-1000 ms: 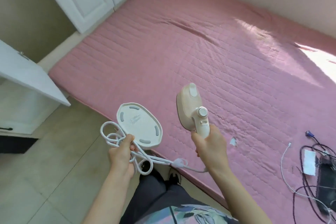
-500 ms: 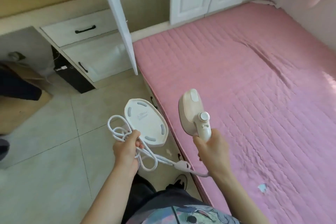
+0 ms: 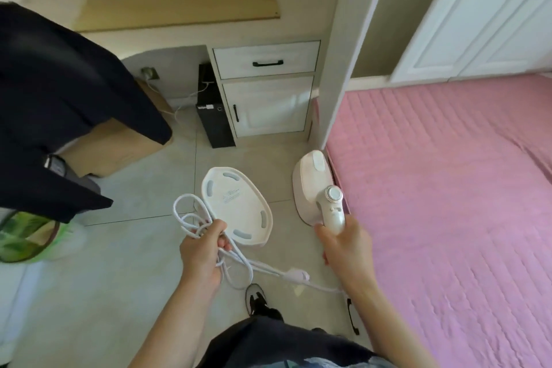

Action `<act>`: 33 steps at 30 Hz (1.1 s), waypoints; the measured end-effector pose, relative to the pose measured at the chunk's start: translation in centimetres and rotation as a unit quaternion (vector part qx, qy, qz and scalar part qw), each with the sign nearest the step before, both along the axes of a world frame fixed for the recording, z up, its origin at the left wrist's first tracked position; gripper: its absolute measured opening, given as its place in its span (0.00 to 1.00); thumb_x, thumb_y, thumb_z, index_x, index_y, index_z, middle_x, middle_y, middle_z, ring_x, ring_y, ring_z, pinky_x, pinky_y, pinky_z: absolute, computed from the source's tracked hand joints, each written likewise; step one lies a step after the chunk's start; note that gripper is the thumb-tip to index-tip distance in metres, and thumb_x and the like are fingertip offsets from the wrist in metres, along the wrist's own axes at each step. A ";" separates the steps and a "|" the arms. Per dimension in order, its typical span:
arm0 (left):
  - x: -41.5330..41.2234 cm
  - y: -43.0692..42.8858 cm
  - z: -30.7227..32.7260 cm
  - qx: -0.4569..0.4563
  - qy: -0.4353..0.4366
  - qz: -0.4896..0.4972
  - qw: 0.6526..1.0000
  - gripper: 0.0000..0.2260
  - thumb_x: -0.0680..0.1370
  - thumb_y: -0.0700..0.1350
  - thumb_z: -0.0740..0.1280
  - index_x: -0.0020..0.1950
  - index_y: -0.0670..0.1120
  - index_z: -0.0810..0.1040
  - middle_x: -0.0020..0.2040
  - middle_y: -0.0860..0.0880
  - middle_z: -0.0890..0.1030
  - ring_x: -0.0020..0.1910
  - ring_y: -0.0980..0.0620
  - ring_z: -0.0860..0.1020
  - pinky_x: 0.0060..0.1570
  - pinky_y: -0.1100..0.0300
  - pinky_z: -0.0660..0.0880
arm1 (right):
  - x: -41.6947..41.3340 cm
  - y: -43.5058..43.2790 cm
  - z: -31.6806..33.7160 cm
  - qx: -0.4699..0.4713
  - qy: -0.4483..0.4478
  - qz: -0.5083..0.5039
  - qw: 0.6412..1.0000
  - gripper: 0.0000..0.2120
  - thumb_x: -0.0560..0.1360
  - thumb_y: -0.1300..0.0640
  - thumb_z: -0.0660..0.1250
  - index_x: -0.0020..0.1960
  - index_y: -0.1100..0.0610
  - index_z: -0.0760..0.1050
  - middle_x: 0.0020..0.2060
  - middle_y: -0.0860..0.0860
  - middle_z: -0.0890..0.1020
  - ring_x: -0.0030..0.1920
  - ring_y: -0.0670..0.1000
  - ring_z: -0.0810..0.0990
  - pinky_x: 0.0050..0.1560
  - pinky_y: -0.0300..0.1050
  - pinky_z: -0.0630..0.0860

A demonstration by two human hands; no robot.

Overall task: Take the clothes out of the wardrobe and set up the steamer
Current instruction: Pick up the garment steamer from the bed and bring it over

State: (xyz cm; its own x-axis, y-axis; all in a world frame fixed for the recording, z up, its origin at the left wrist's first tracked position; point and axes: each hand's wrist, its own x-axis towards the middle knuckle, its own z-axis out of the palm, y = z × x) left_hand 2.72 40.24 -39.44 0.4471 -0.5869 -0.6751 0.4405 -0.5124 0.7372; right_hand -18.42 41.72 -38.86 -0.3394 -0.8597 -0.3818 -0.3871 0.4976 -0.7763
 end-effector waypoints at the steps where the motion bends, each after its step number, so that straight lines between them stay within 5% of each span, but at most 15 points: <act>1: 1.3 -0.6 0.1 -0.003 -0.003 0.006 1.000 0.07 0.71 0.33 0.67 0.36 0.41 0.72 0.24 0.48 0.70 0.22 0.53 0.69 0.21 0.65 0.69 | 1.3 -0.8 0.1 -0.003 -0.002 0.007 1.000 0.07 0.70 0.57 0.66 0.38 0.58 0.70 0.25 0.52 0.76 0.22 0.48 0.74 0.21 0.37 0.70; 6: 6.2 -3.3 0.3 -0.009 -0.011 0.026 1.000 0.08 0.72 0.33 0.68 0.35 0.41 0.72 0.25 0.47 0.70 0.22 0.53 0.70 0.22 0.65 0.69 | 6.4 -4.6 0.4 -0.012 0.008 0.031 0.999 0.07 0.71 0.57 0.68 0.39 0.56 0.70 0.27 0.52 0.78 0.23 0.48 0.76 0.21 0.32 0.67; 15: 10.8 -10.0 -0.4 -0.002 0.013 0.068 0.998 0.07 0.72 0.33 0.68 0.37 0.40 0.73 0.24 0.47 0.71 0.23 0.53 0.70 0.23 0.64 0.70 | 11.0 -13.0 0.3 0.001 0.028 0.057 0.998 0.08 0.70 0.53 0.69 0.41 0.54 0.71 0.31 0.52 0.80 0.31 0.53 0.81 0.31 0.47 0.78; 25: 12.3 -25.1 -0.3 -0.028 -0.019 0.078 0.996 0.05 0.71 0.33 0.70 0.39 0.40 0.75 0.27 0.47 0.75 0.27 0.53 0.73 0.28 0.61 0.72 | 12.5 -29.2 0.4 -0.009 0.006 0.081 0.997 0.07 0.70 0.54 0.69 0.41 0.55 0.72 0.32 0.54 0.80 0.32 0.57 0.82 0.30 0.48 0.79; 30: 12.3 -33.8 0.8 -0.043 -0.049 0.083 0.994 0.04 0.72 0.34 0.70 0.41 0.40 0.76 0.30 0.46 0.75 0.25 0.55 0.73 0.24 0.66 0.72 | 12.8 -38.5 1.2 -0.011 0.012 0.114 0.993 0.07 0.71 0.54 0.68 0.41 0.56 0.72 0.31 0.54 0.80 0.27 0.52 0.79 0.24 0.39 0.73; 33: 12.4 -38.3 1.4 -0.048 -0.067 0.089 0.993 0.04 0.72 0.34 0.70 0.42 0.40 0.77 0.32 0.46 0.76 0.27 0.55 0.73 0.25 0.66 0.72 | 13.1 -43.0 1.7 -0.015 0.012 0.125 0.992 0.07 0.70 0.54 0.68 0.40 0.56 0.72 0.32 0.55 0.80 0.31 0.55 0.80 0.30 0.46 0.77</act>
State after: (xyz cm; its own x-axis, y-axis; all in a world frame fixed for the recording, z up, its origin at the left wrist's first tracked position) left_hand 15.11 1.97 -38.05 0.6312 -0.5491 -0.5478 0.4127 -0.3601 0.8366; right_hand -5.27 -1.31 -37.20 -0.1237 -0.9290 -0.3487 -0.5135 0.3607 -0.7786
